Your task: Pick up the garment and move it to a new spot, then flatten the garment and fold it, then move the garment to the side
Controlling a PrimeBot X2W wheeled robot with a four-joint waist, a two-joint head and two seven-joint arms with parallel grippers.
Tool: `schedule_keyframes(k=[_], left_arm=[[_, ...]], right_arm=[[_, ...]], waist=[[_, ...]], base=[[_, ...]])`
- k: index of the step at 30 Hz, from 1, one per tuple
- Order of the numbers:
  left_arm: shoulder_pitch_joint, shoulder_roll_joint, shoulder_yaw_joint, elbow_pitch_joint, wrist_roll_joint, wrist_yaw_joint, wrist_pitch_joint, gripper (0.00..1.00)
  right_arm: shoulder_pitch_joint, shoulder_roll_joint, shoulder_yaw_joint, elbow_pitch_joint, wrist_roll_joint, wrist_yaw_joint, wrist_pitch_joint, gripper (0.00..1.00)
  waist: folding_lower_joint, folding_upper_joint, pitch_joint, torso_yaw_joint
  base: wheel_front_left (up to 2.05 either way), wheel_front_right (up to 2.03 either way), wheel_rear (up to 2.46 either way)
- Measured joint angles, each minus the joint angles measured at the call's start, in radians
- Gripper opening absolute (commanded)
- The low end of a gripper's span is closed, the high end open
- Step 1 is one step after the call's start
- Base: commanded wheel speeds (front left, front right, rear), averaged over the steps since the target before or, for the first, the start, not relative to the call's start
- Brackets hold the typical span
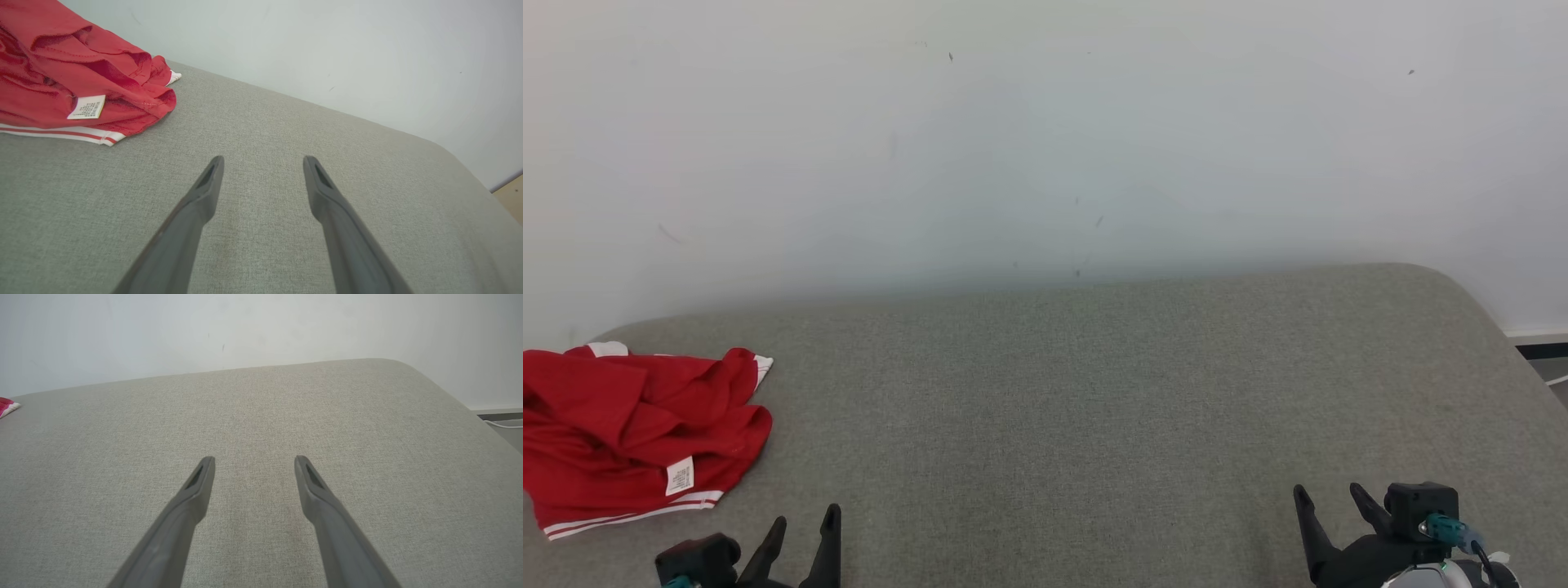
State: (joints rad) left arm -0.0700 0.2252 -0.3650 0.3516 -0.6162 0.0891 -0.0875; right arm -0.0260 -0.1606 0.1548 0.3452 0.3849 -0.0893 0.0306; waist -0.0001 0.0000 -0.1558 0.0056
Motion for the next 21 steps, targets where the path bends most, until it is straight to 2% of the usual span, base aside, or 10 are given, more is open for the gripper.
schedule_keyframes(k=[13,21], left_arm=[[-0.001,0.015,-0.019,-0.002,0.171,0.034,0.003,1.00],[-0.018,0.001,-0.031,-0.005,0.182,0.035,0.034,1.00]], right_arm=[[0.022,-0.008,-0.017,-0.032,-0.182,-0.034,0.019,1.00],[0.041,-0.002,-0.038,-0.058,-0.212,-0.035,0.022,1.00]], waist=[[0.0000,0.0000,-0.015,0.005],[0.0000,0.0000,-0.011,0.019]], base=[[0.00,0.00,0.00],[0.00,0.00,0.00]])
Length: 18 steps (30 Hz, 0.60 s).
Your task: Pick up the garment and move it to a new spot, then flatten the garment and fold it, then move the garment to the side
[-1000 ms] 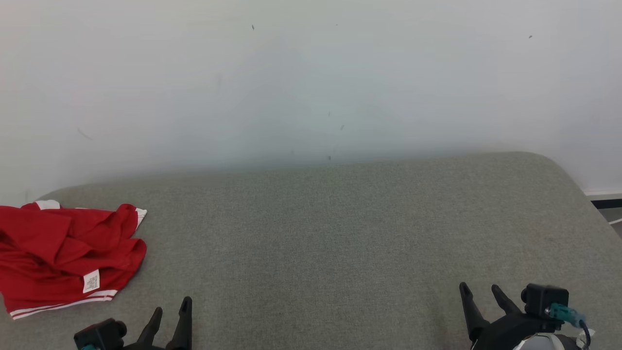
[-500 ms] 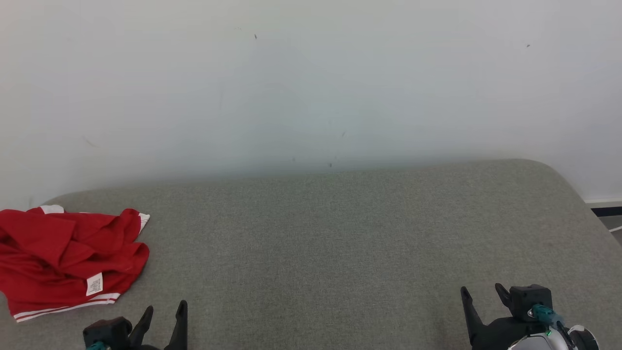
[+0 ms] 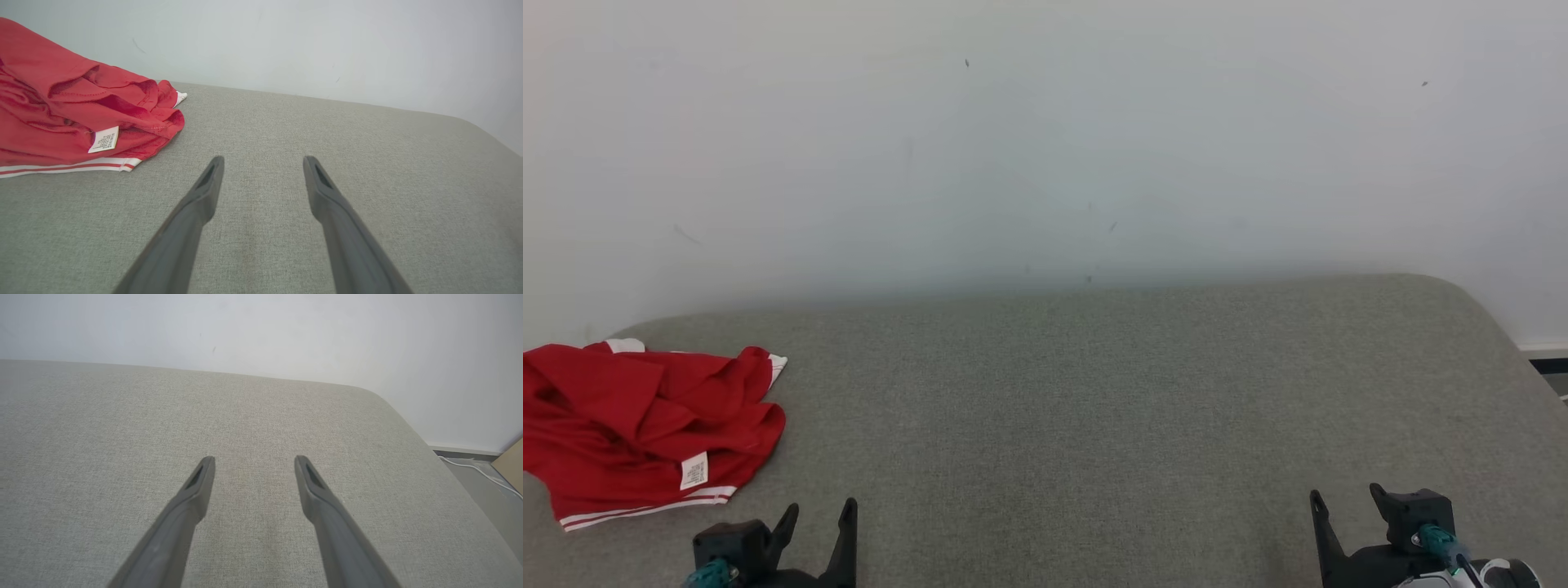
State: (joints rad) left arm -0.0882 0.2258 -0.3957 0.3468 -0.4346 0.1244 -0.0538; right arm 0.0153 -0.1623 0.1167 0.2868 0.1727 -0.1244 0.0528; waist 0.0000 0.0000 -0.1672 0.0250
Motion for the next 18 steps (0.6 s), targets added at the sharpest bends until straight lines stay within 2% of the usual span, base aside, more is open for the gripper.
schedule_keyframes(k=[9,18], left_arm=[[-0.025,-0.003,-0.003,-0.004,-0.002,0.000,0.025,1.00],[-0.025,0.011,-0.002,-0.011,0.024,0.000,0.045,1.00]], right_arm=[[0.001,0.018,0.001,-0.022,0.012,0.000,0.000,1.00],[0.001,0.041,0.009,-0.030,0.023,0.000,-0.010,1.00]], waist=[[0.0000,0.0000,0.006,0.060],[0.0002,0.0000,0.008,0.159]], base=[[0.00,0.00,0.00],[0.00,0.00,0.00]])
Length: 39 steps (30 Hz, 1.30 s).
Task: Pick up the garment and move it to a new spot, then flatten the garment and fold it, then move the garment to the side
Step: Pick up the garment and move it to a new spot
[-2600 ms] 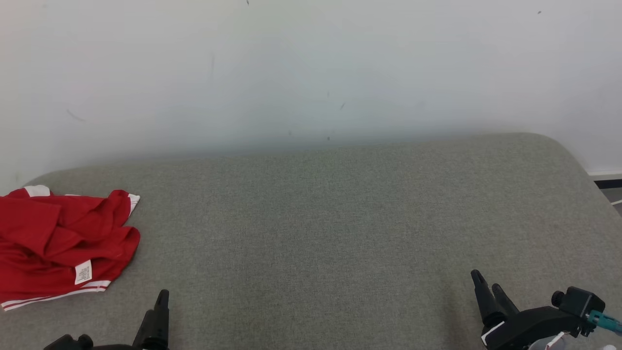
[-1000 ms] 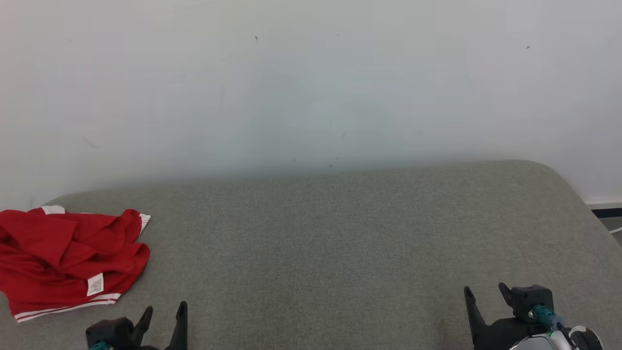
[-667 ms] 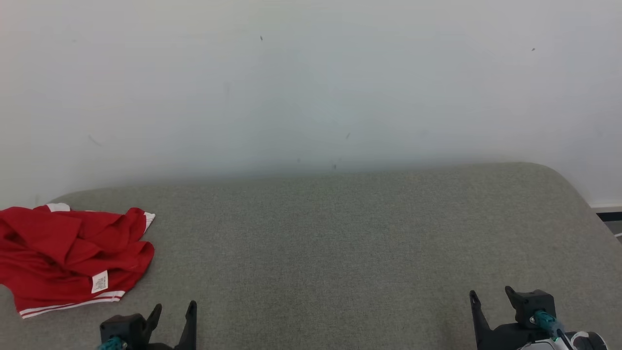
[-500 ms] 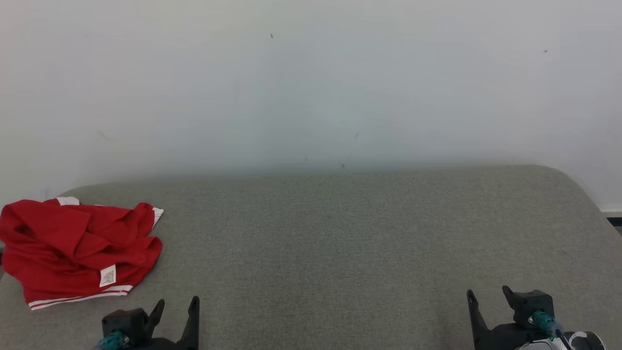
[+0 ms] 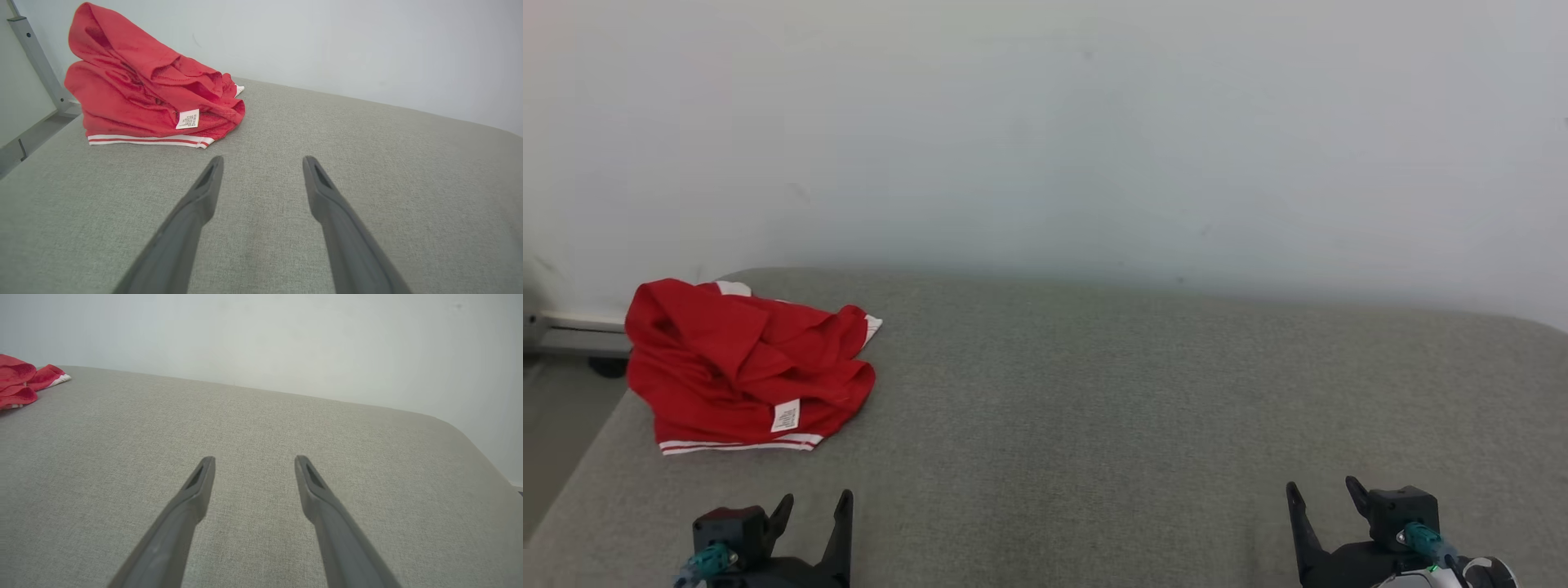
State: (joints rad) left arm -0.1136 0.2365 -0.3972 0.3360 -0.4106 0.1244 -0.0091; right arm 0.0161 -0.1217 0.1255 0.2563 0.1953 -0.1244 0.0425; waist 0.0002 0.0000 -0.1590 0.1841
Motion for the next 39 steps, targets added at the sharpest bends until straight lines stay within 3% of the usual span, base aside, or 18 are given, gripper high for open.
schedule_keyframes(k=[8,17,24,32,39], left_arm=[[0.000,0.015,0.024,-0.014,0.012,0.000,0.010,1.00],[0.006,0.017,0.049,-0.028,0.014,0.000,0.020,1.00],[-0.039,0.014,0.036,-0.028,0.012,-0.003,0.054,1.00],[-0.270,-0.053,0.032,0.088,-0.024,-0.021,0.163,1.00],[-0.444,-0.051,0.055,0.189,-0.029,-0.018,0.270,1.00]], right_arm=[[-0.005,0.017,0.014,0.002,0.011,0.001,-0.012,1.00],[-0.011,0.037,0.016,-0.001,0.042,0.003,-0.026,1.00],[-0.011,0.044,0.013,-0.032,0.076,0.011,-0.034,1.00],[-0.026,0.039,0.073,-0.107,0.074,0.056,-0.005,1.00],[-0.026,-0.003,0.089,-0.238,0.049,0.078,0.038,1.00]], waist=[[0.0000,0.0001,0.006,0.123],[-0.0001,0.0001,0.017,0.196],[-0.0001,0.0001,0.042,0.199],[-0.0001,0.0001,0.099,0.166],[-0.0001,0.0001,0.175,0.121]], base=[[0.00,0.00,0.00],[0.00,0.00,0.00],[0.00,0.00,0.00],[0.00,0.00,0.00],[0.00,0.00,0.00]])
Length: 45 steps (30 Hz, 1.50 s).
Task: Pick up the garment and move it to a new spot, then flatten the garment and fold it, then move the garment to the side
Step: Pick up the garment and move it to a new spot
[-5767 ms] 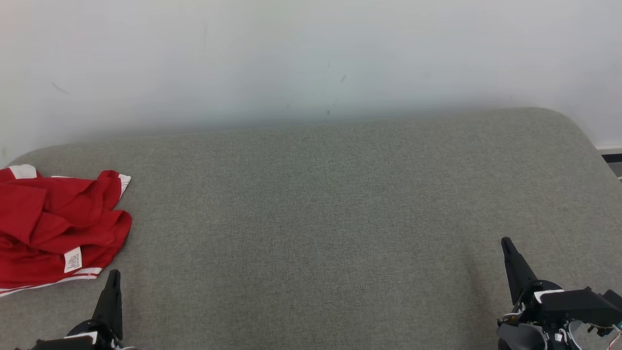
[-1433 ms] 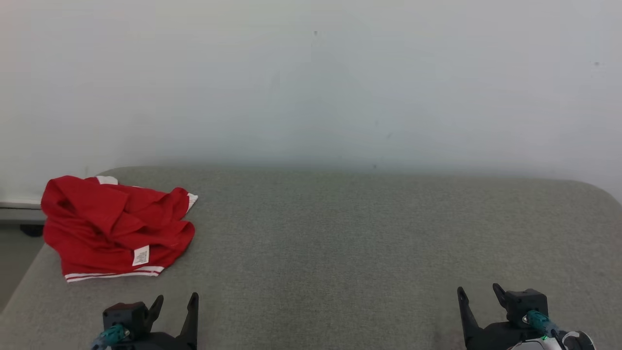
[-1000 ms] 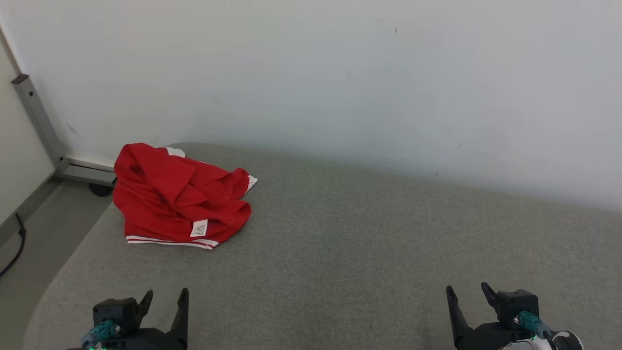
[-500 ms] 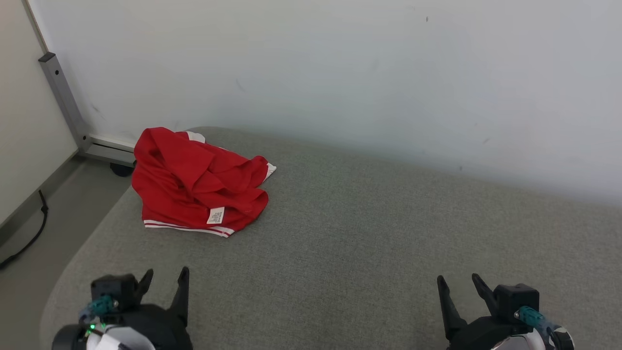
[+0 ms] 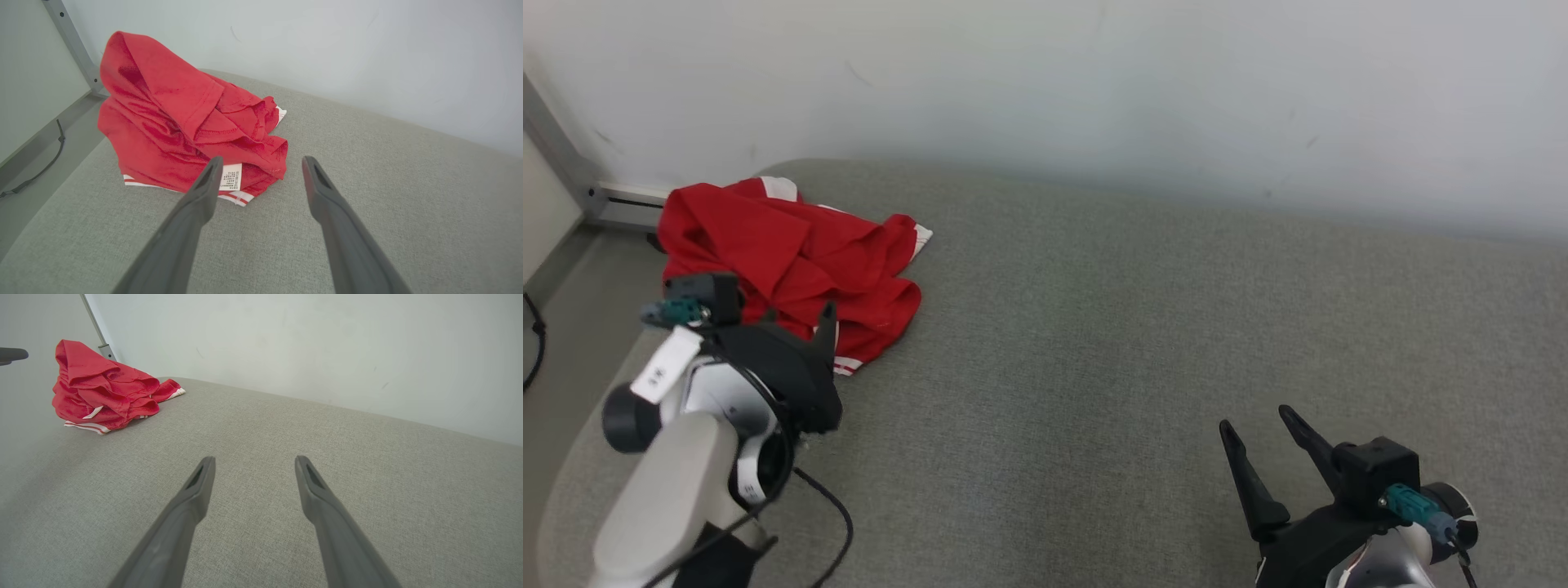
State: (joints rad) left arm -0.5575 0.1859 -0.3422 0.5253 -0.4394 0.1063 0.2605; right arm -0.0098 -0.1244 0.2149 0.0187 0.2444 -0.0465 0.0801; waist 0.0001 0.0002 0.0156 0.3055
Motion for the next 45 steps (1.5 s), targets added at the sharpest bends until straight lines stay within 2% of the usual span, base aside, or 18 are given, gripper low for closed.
schedule_keyframes(k=[5,15,26,27,28,29,30,36,45], left_arm=[[-0.111,0.038,0.033,0.062,0.022,0.008,0.059,1.00],[-0.196,0.128,0.039,0.144,0.115,0.016,0.137,1.00],[-0.282,0.197,0.056,0.202,0.180,0.017,0.180,1.00],[-0.293,0.195,0.056,0.208,0.185,0.017,0.180,0.94],[-0.302,0.193,0.055,0.214,0.187,0.017,0.180,0.94],[-0.311,0.189,0.055,0.223,0.188,0.017,0.180,0.28],[-0.315,0.187,0.054,0.229,0.191,0.017,0.180,0.00],[-0.343,0.152,0.043,0.268,0.207,0.018,0.179,0.00],[-0.385,0.100,0.051,0.339,0.218,0.018,0.148,0.00]], right_arm=[[0.000,-0.030,0.002,-0.090,-0.012,0.004,0.036,1.00],[-0.033,-0.065,-0.016,-0.242,-0.021,0.012,0.098,1.00],[-0.071,-0.092,-0.056,-0.330,-0.022,0.010,0.149,1.00],[-0.078,-0.095,-0.059,-0.334,-0.022,0.006,0.149,1.00],[-0.086,-0.095,-0.062,-0.334,-0.022,0.003,0.150,1.00],[-0.090,-0.095,-0.062,-0.334,-0.022,0.002,0.151,1.00],[-0.092,-0.095,-0.062,-0.334,-0.022,0.002,0.158,1.00],[-0.107,-0.095,-0.069,-0.312,-0.022,0.001,0.165,1.00],[-0.132,-0.067,-0.056,-0.234,-0.010,0.001,0.156,1.00]], waist=[[0.0001,0.0000,0.065,-0.036],[0.0001,0.0000,0.208,-0.105],[0.0001,0.0000,0.373,-0.156],[0.0001,0.0000,0.387,-0.159],[0.0002,0.0001,0.399,-0.161],[0.0002,0.0000,0.411,-0.163],[0.0002,0.0000,0.421,-0.165],[0.0001,0.0000,0.447,-0.163],[-0.0001,-0.0001,0.381,-0.147]], base=[[0.00,0.00,0.00],[0.00,0.00,0.00],[0.00,0.00,0.00],[0.00,0.00,0.00],[0.00,0.00,0.00],[0.00,0.00,0.00],[0.00,0.00,0.00],[0.00,0.00,0.00],[0.00,0.00,0.00]])
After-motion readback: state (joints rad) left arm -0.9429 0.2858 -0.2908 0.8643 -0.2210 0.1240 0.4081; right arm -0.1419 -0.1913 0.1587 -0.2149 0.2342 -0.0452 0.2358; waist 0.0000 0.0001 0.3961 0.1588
